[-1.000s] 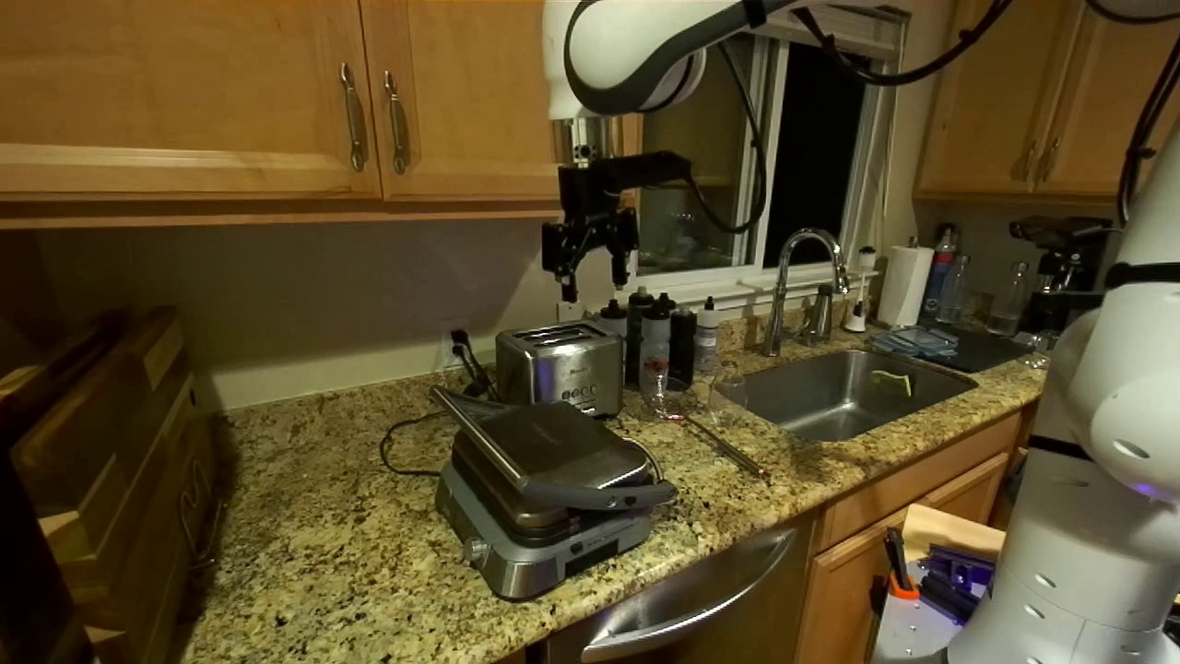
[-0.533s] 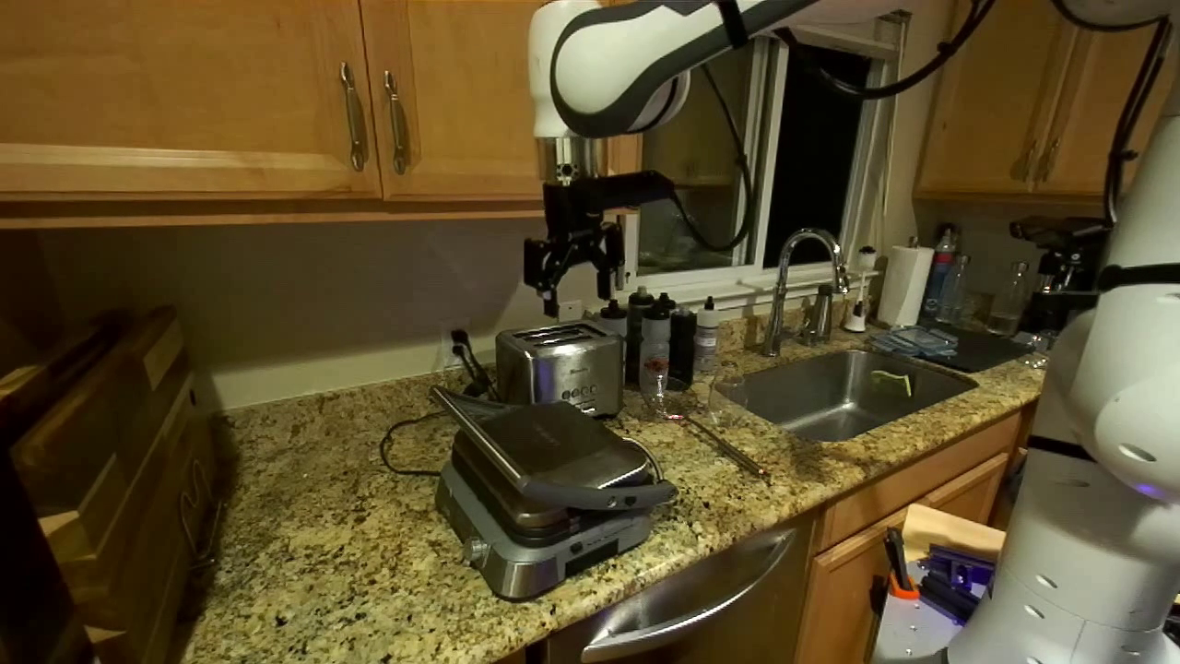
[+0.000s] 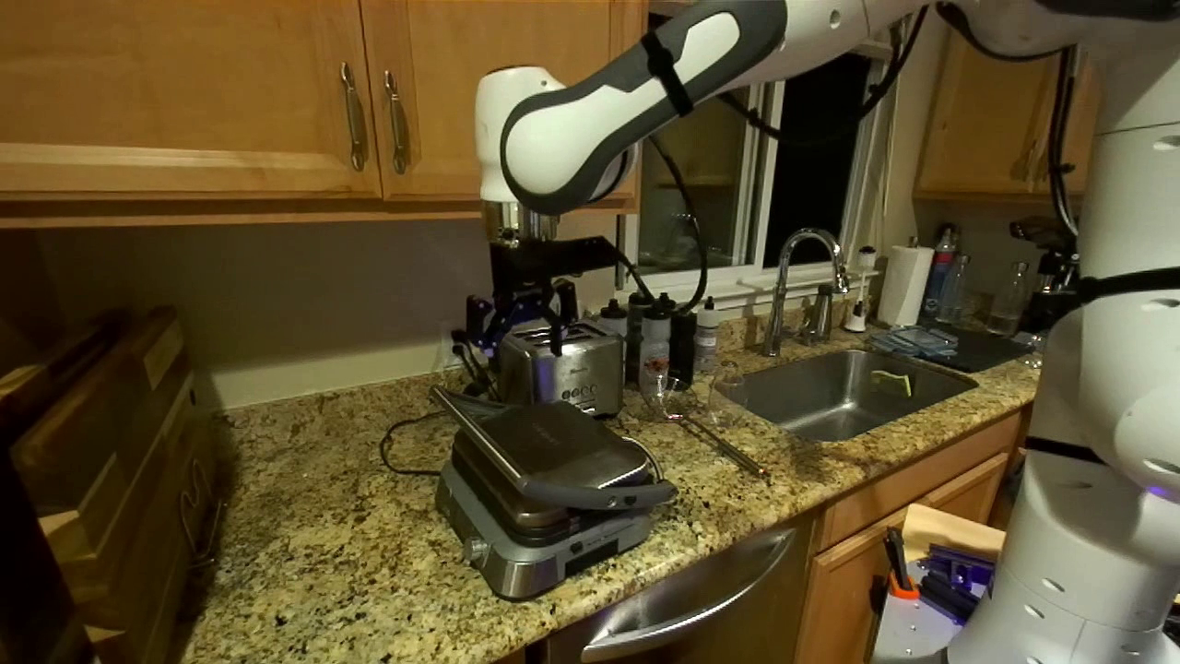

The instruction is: Open the grill sandwich maker

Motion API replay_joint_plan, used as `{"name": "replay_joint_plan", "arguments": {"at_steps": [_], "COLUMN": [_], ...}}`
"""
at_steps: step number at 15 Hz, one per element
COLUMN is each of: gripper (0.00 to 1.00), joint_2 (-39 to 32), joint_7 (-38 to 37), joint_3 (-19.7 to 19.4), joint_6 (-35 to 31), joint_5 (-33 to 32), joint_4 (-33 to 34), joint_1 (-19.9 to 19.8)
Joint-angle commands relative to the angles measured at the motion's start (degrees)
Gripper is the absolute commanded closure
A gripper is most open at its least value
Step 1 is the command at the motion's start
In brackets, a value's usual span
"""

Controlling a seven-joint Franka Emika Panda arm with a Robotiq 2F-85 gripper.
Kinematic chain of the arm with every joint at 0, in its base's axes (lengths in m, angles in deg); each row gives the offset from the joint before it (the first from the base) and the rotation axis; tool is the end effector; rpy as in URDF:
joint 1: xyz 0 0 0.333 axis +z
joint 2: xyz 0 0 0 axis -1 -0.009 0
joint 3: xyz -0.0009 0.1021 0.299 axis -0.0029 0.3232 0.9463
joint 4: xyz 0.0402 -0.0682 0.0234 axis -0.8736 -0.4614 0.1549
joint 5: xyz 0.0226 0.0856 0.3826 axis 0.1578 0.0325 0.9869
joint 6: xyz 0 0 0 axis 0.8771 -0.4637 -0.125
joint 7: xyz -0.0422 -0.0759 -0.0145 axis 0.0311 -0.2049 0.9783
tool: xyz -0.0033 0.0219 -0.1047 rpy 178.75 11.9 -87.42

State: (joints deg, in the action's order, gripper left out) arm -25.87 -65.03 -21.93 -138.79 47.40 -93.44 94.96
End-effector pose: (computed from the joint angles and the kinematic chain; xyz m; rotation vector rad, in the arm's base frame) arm 0.5779 0.1174 0.4173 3.0335 -0.4724 0.1511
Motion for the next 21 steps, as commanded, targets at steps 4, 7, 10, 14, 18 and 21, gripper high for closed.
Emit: {"name": "replay_joint_plan", "arguments": {"at_steps": [4, 7, 10, 14, 18, 21], "gripper": [0.00, 0.00, 0.00, 0.00, 0.00, 0.00], "joint_2": [-4.9, -6.6, -7.7, -11.8, -16.2, -18.6], "joint_7": [-1.0, -0.9, 0.0, 0.8, 0.5, 0.4], "joint_3": [-1.2, -1.3, -1.1, -0.8, -1.3, -1.9], "joint_6": [-1.2, -1.2, -1.7, -2.5, -3.1, -3.3], "joint_5": [0.1, 0.0, 0.9, 1.1, 1.2, 1.0], "joint_4": [3.4, 5.0, 5.6, 8.5, 11.5, 13.0], "joint_1": [3.2, 3.9, 3.8, 4.9, 6.3, 7.1]}}
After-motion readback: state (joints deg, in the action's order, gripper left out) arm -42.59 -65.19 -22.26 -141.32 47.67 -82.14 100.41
